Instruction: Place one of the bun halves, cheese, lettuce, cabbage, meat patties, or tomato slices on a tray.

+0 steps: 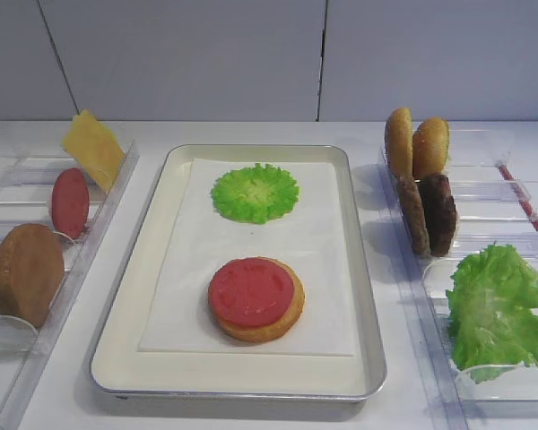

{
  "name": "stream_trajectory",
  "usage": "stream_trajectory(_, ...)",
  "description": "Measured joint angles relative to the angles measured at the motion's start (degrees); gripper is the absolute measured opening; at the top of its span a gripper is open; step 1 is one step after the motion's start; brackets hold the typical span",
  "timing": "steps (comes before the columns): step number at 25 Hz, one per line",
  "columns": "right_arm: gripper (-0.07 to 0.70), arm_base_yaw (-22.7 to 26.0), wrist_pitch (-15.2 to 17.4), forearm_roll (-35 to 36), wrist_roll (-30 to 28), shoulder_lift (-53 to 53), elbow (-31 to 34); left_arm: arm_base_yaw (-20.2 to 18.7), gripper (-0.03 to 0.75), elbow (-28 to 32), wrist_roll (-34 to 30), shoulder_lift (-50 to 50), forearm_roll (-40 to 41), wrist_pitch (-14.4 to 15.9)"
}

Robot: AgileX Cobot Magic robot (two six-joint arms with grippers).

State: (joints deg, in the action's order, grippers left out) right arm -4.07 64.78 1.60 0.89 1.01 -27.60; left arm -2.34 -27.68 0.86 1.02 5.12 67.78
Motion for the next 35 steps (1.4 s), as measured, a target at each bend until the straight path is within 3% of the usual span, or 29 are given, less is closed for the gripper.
stream_trajectory(35,0.381,0.0,0.0,0.0,-0.22,0.0,0.0,0.0,0.232,0.0,0.0,0.0,0.0,0.0)
